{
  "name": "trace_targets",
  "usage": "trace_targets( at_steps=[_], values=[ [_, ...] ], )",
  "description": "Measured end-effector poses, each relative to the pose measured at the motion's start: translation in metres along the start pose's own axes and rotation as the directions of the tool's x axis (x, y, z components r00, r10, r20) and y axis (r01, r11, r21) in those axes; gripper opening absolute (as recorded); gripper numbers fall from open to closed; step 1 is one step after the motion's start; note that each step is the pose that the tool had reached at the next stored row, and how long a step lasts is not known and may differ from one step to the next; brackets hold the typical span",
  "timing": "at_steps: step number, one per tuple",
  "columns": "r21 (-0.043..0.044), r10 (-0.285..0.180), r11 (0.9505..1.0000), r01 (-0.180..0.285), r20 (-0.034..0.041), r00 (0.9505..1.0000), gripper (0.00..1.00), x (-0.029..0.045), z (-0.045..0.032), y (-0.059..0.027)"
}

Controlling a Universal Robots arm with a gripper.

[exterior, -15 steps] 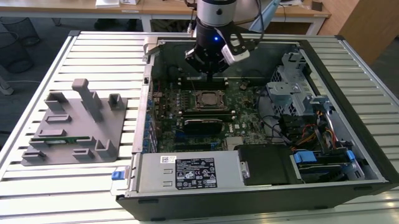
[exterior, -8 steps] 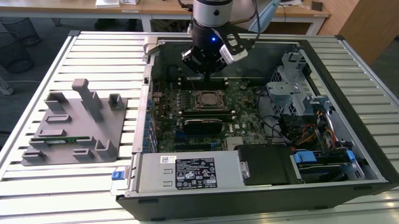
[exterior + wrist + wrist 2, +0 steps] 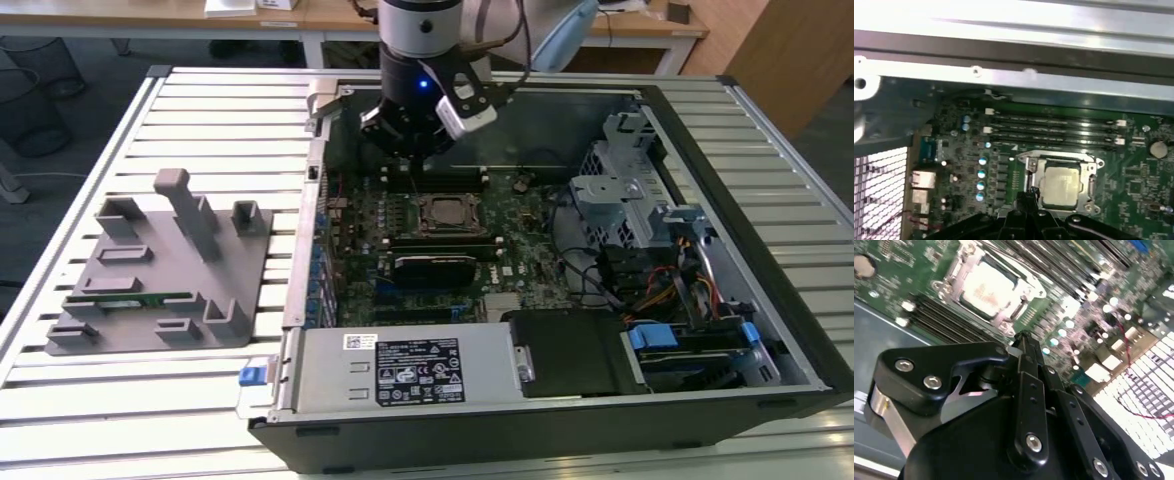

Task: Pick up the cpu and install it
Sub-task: 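Install the first cpu locking lever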

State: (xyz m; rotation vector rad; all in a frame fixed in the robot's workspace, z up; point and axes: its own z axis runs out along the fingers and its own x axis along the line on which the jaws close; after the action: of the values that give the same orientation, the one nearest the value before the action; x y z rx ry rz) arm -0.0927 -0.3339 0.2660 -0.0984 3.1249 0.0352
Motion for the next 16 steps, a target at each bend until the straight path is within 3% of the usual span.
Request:
trace_targets(
  at_steps=[3,7,16],
  values=[
    [-0.0002,0.000,1.0000,0.000,0.0004,1.0000,0.11,0.0108,0.0009,0.0007],
    [-0.0004,0.000,1.0000,0.000,0.0006,1.0000,0.11,0.0188,0.0025,0.0018],
    [-0.0002,0.000,1.0000,0.000,0.0004,1.0000,0.11,0.0204,0.0075,0.0218]
  ],
)
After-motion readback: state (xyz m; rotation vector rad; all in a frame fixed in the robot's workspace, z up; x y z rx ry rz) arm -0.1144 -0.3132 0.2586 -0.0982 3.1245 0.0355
